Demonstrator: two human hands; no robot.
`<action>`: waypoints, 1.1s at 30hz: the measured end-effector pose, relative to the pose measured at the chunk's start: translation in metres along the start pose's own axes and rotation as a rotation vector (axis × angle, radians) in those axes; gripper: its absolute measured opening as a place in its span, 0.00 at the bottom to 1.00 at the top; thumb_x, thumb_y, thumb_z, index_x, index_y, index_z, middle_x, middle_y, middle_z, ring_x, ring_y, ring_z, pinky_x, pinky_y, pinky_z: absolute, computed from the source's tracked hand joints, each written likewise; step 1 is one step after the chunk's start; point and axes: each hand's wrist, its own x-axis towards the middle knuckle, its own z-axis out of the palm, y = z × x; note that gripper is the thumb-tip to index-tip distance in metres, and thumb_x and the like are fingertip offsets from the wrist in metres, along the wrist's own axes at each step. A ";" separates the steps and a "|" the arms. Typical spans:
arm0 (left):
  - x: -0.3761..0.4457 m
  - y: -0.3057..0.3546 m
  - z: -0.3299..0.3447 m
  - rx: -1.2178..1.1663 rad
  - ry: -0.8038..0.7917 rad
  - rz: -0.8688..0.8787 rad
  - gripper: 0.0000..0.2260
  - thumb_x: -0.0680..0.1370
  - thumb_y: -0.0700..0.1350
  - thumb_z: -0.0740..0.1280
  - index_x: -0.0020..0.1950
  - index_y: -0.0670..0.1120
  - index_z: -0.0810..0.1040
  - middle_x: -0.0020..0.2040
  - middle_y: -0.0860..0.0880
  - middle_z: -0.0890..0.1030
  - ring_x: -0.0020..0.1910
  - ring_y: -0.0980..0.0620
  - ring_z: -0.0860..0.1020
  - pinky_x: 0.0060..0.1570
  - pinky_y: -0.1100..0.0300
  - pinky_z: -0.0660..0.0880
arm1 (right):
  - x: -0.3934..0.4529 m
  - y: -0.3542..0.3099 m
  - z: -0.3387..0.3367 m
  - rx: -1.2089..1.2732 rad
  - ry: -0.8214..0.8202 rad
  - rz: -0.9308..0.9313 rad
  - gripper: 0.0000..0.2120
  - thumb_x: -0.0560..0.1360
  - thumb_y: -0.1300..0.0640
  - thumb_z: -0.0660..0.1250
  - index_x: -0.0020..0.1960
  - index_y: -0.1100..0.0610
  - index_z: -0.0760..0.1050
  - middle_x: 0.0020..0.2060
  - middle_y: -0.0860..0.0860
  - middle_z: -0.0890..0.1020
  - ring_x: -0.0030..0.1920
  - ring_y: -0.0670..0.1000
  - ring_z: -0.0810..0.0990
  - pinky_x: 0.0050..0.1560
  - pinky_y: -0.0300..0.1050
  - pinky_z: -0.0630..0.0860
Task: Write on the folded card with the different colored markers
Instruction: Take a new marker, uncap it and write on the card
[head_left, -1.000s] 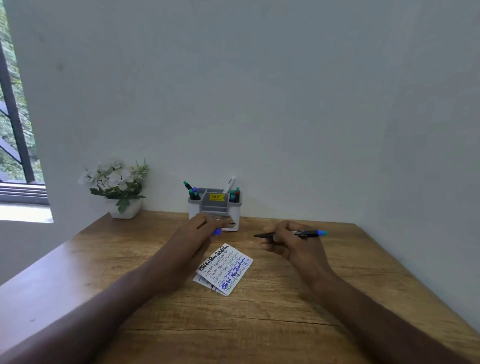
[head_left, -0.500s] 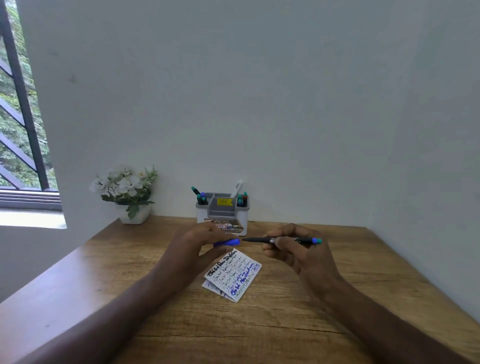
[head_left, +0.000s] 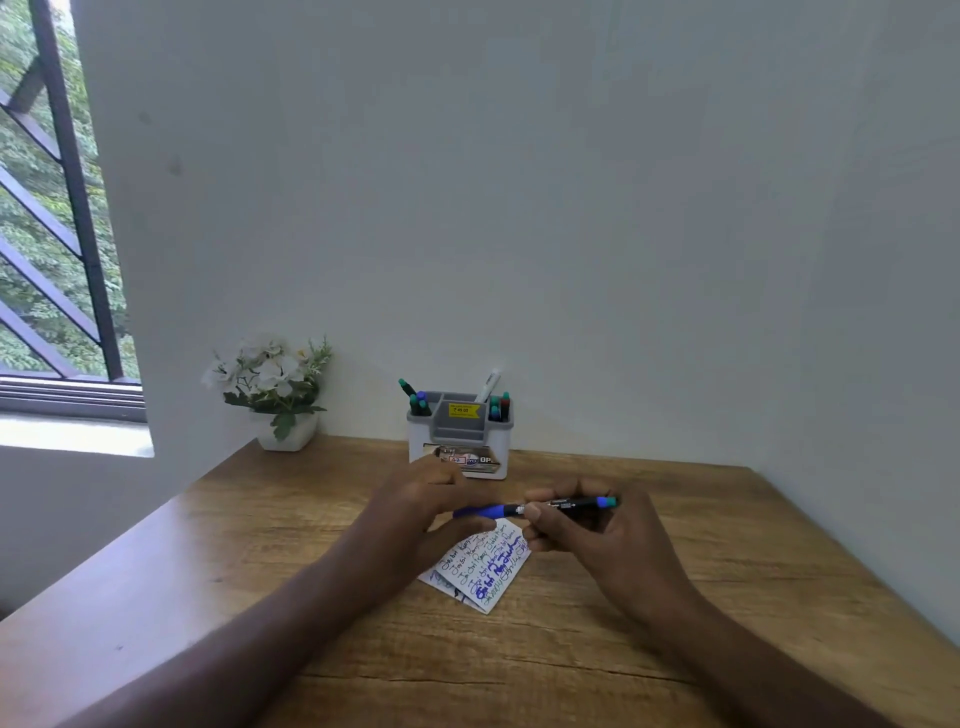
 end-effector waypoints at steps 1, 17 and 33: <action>0.001 0.001 0.000 0.009 0.024 0.021 0.14 0.81 0.55 0.69 0.64 0.55 0.86 0.46 0.57 0.83 0.45 0.62 0.74 0.43 0.71 0.66 | 0.000 -0.002 0.000 -0.001 0.018 -0.014 0.11 0.71 0.54 0.78 0.51 0.56 0.87 0.40 0.53 0.90 0.41 0.53 0.90 0.46 0.45 0.87; 0.001 0.008 0.010 -0.028 -0.063 -0.237 0.33 0.75 0.73 0.68 0.78 0.63 0.71 0.73 0.65 0.75 0.70 0.67 0.72 0.70 0.59 0.73 | 0.005 -0.012 0.006 -0.078 0.265 -0.144 0.06 0.78 0.50 0.70 0.51 0.49 0.85 0.40 0.46 0.89 0.42 0.47 0.89 0.48 0.46 0.85; -0.009 -0.009 -0.003 -0.002 -0.347 -0.272 0.29 0.72 0.74 0.67 0.69 0.62 0.73 0.59 0.71 0.75 0.58 0.68 0.73 0.65 0.58 0.71 | 0.177 -0.002 0.017 -0.546 0.215 -0.216 0.08 0.80 0.64 0.69 0.58 0.58 0.77 0.44 0.58 0.87 0.44 0.55 0.87 0.50 0.49 0.85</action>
